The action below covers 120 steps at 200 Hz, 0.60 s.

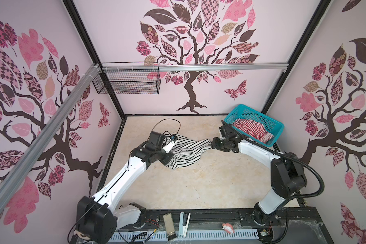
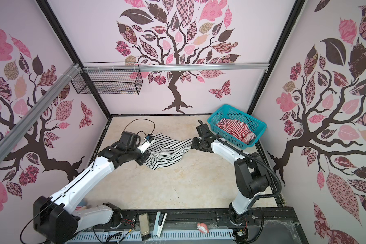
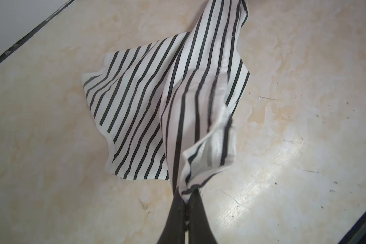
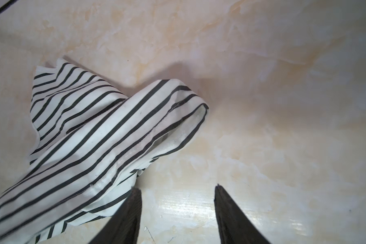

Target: Fold and stack the tank tops

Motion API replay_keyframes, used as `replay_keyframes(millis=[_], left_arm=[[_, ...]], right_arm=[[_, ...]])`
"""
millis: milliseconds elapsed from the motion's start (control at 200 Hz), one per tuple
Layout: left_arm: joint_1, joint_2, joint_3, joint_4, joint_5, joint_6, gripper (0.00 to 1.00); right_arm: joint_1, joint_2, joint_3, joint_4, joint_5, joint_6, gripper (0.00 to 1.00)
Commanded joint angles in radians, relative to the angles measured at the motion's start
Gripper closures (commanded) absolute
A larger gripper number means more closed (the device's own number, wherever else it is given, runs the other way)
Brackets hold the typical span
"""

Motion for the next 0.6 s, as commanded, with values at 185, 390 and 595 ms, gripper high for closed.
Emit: replay_keyframes(millis=[185,390,595], left_arm=[[0.092,-0.266,-0.231,-0.124,0.093,0.169,1.0],[0.139,-0.297,-0.324,-0.114,0.078,0.207,1.0],[0.14,-0.268,-0.355,-0.075,0.05,0.204,1.0]], right_arm=[[-0.021,0.103,-0.008,0.097,-0.117,0.091,0.45],[-0.034,0.12,-0.025,0.123,-0.148,0.113,0.49],[-0.036,0.098,-0.108,0.15,-0.206,0.114,0.61]])
